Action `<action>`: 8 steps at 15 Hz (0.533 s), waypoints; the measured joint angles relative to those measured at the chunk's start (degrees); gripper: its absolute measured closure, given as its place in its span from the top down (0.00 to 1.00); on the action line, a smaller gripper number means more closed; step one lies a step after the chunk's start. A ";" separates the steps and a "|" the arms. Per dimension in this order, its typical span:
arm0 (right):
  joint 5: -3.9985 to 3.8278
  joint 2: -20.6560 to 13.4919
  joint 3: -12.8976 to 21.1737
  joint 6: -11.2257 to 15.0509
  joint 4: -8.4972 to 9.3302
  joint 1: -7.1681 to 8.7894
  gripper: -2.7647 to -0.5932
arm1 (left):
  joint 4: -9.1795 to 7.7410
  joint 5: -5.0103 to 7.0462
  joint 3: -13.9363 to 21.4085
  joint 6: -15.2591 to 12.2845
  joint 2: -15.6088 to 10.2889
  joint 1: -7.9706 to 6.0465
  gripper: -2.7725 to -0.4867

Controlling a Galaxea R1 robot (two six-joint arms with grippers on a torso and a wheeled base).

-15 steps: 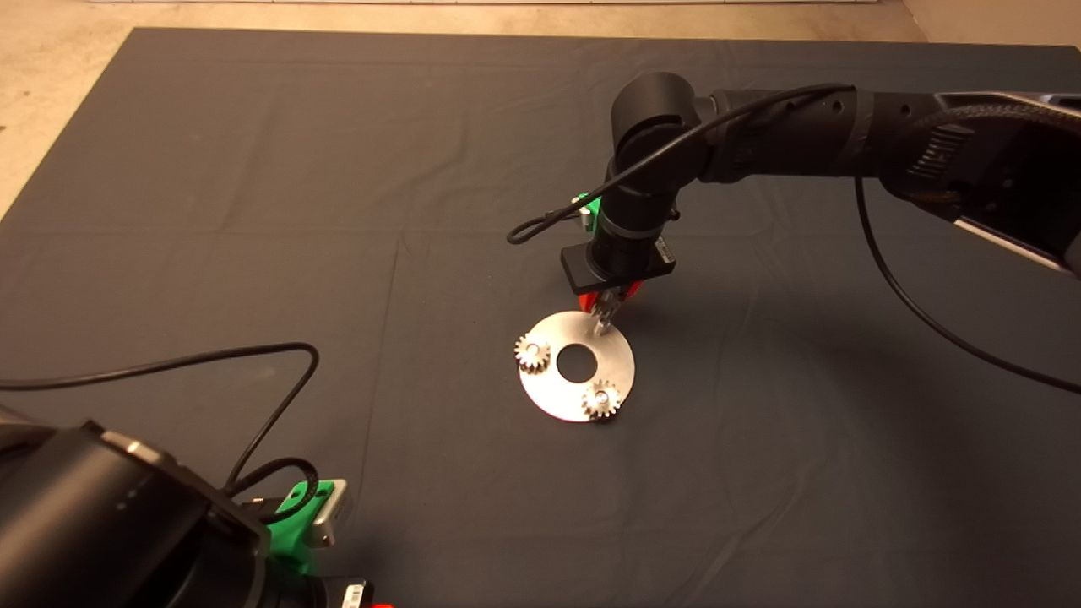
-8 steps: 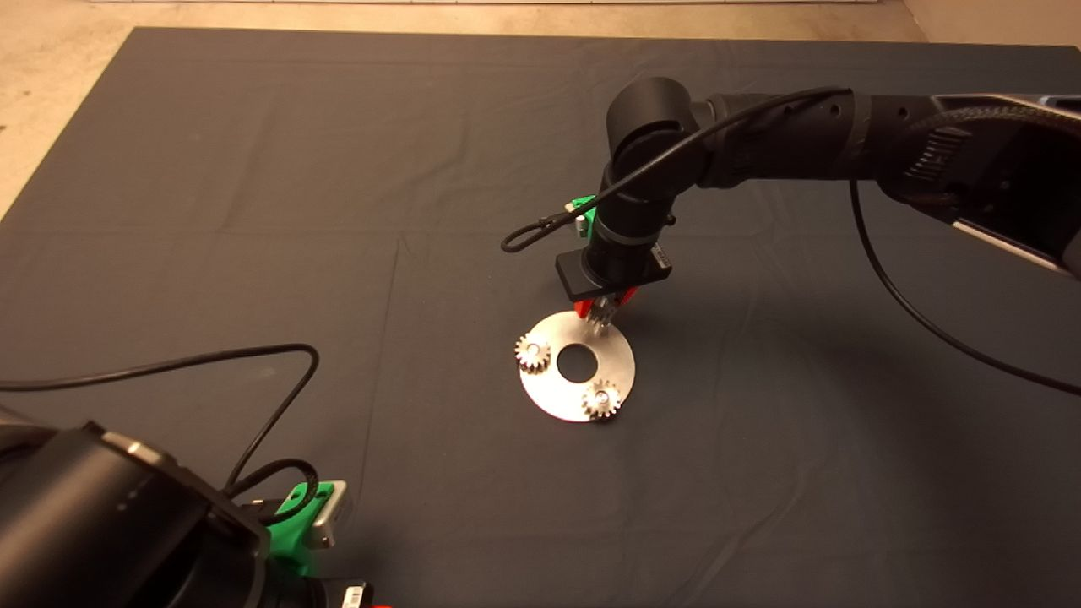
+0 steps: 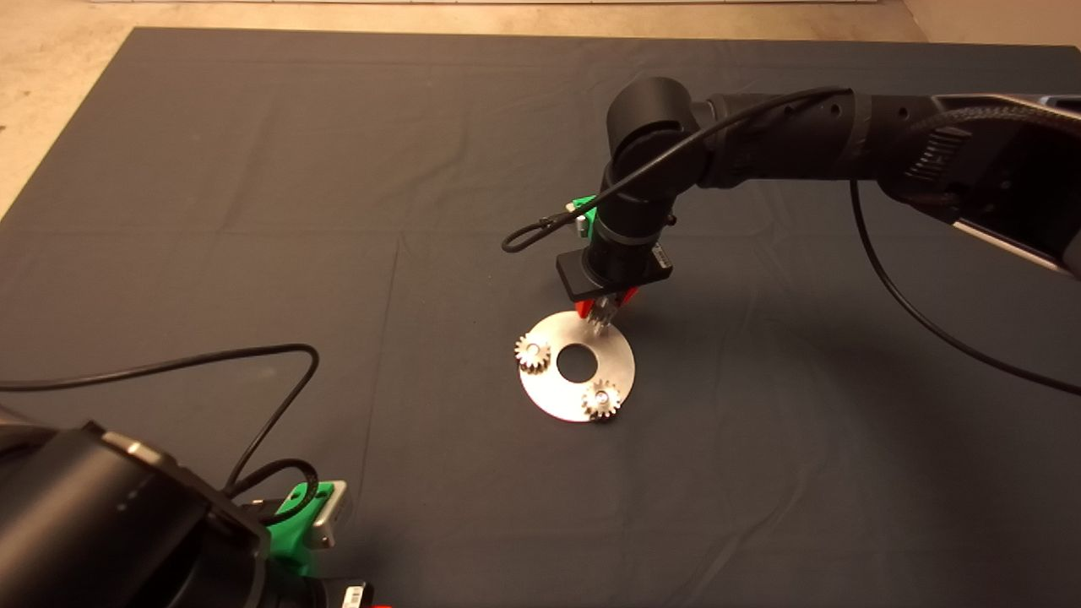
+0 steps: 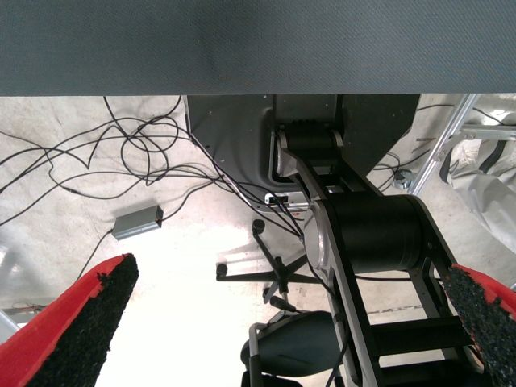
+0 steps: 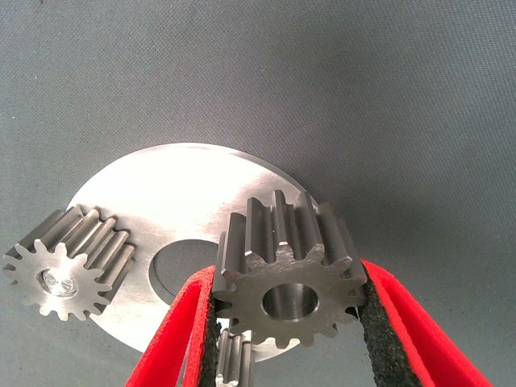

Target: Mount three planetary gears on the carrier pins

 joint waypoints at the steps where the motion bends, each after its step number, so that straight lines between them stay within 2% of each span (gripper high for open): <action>1: -0.02 0.00 0.00 0.01 0.00 0.00 0.21 | 0.00 0.00 0.00 0.00 0.00 0.00 1.00; 8: 0.00 -0.13 0.00 0.67 0.22 0.00 0.21 | 0.00 0.00 0.00 0.00 0.00 0.63 1.00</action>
